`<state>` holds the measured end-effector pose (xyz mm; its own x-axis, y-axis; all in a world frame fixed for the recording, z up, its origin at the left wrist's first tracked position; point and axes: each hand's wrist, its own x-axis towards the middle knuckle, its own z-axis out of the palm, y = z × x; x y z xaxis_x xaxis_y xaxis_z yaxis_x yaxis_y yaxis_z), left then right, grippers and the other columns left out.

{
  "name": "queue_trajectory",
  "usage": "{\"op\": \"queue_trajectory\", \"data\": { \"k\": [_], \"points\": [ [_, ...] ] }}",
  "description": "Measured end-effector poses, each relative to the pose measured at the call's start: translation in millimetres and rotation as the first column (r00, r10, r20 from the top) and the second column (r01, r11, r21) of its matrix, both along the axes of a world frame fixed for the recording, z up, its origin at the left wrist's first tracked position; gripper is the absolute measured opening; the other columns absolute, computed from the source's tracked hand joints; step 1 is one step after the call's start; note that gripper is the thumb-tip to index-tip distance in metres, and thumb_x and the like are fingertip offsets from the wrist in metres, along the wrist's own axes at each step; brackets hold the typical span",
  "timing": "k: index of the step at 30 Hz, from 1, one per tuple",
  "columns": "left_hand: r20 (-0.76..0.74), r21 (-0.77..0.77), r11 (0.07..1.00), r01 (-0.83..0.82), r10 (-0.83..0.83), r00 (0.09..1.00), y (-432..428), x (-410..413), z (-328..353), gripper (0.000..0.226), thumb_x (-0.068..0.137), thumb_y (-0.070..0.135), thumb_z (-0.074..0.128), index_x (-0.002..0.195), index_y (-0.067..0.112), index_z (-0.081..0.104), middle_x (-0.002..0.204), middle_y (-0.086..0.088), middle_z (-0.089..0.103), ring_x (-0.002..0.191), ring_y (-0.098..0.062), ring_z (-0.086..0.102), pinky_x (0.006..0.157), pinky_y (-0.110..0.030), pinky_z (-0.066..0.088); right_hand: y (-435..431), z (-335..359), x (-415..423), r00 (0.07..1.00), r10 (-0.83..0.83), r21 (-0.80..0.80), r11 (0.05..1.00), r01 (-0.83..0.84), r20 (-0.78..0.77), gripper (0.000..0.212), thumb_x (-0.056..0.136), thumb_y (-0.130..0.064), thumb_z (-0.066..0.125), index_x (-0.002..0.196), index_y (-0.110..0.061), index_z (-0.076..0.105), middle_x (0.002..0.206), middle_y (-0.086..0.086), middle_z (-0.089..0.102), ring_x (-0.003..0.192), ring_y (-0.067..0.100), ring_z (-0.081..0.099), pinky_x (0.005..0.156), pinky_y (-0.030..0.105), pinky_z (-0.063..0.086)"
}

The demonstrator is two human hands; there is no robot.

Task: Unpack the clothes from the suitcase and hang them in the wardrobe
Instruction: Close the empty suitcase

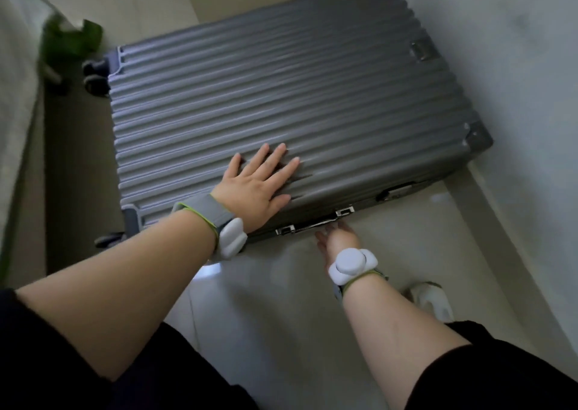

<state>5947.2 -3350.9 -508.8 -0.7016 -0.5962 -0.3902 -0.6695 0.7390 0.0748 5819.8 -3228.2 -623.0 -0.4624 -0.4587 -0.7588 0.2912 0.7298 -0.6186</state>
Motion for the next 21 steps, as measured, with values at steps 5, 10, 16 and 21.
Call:
{"op": "queue_trajectory", "data": {
  "k": [5,10,16,21],
  "points": [
    [0.002,-0.017,0.982,-0.187,0.187,0.982,-3,64,-6,0.061,0.098,0.051,0.02,0.148,0.035,-0.012,0.158,0.005,-0.019,0.145,-0.016,-0.017,0.117,-0.051,-0.006,-5,5,52,0.969,0.129,0.038,0.989,-0.14,0.209,0.035,0.098,-0.002,0.035,0.067,-0.017,0.043,0.101,0.02,0.06,0.103,0.032,0.056,0.103,0.042,0.041],
    [0.007,0.015,0.959,-0.285,0.285,0.959,4,96,-7,0.058,0.099,0.049,0.014,0.148,0.036,-0.014,0.157,0.006,-0.023,0.145,-0.018,-0.02,0.117,-0.05,-0.007,-18,5,101,0.886,0.018,0.012,1.0,-0.027,0.463,0.014,0.098,-0.009,0.041,0.09,-0.009,0.052,0.099,0.01,0.056,0.097,0.024,0.055,0.085,0.033,0.049],
    [-0.041,0.04,0.947,-0.319,0.32,0.946,5,104,-9,0.056,0.1,0.044,0.018,0.149,0.037,-0.009,0.158,0.007,-0.019,0.145,-0.02,-0.018,0.117,-0.051,-0.006,-28,14,130,0.837,-0.016,0.005,1.0,0.015,0.547,0.004,0.089,-0.004,0.048,0.091,-0.006,0.051,0.138,0.027,0.044,0.131,0.036,0.044,0.106,0.037,0.041],
    [-0.066,0.025,0.948,-0.317,0.318,0.946,7,104,-9,0.054,0.1,0.044,0.019,0.149,0.038,-0.006,0.158,0.007,-0.017,0.146,-0.021,-0.016,0.116,-0.053,-0.005,-31,17,143,0.764,-0.221,0.078,0.973,0.219,0.606,0.023,0.1,-0.002,0.023,0.107,-0.003,0.044,0.139,0.023,0.044,0.132,0.034,0.042,0.095,0.033,0.038]
  ]
}}
